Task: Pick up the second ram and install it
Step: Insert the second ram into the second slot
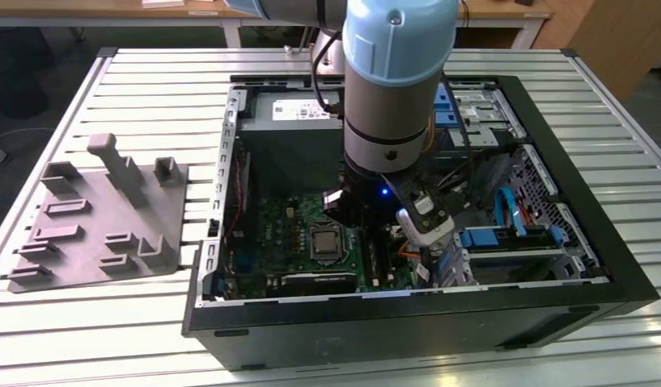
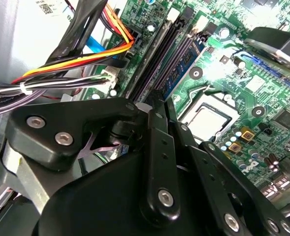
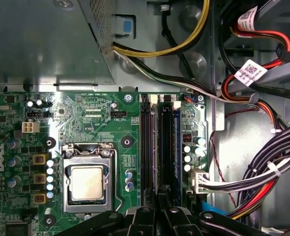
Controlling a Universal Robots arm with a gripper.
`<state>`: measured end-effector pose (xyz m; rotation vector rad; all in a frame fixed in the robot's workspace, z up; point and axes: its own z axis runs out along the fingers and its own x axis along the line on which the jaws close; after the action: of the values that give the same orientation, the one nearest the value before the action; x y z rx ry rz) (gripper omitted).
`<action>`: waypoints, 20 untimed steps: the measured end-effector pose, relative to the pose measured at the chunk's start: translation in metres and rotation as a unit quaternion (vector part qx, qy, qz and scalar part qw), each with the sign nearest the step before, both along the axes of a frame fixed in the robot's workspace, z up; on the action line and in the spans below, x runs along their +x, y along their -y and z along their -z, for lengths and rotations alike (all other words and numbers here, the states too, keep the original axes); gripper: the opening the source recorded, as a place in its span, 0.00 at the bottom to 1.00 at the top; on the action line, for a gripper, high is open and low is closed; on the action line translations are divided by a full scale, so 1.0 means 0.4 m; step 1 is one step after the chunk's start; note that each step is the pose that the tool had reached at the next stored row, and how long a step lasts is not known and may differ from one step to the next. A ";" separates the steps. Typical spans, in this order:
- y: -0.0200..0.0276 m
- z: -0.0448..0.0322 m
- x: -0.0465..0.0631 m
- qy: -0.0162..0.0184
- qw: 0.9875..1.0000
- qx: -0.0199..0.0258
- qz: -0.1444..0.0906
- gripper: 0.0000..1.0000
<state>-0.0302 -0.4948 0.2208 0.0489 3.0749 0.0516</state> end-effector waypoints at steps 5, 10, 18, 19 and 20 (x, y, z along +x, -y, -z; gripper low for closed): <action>-0.002 0.005 0.000 0.000 1.000 0.000 0.000 0.14; -0.003 0.008 0.001 0.000 1.000 -0.001 0.000 0.14; -0.003 0.008 0.001 0.000 1.000 -0.001 0.000 0.14; -0.003 0.008 0.001 0.000 1.000 -0.001 0.000 0.14; -0.003 0.008 0.001 0.000 1.000 -0.001 0.000 0.14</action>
<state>-0.0299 -0.4934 0.2174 0.0489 3.0756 0.0496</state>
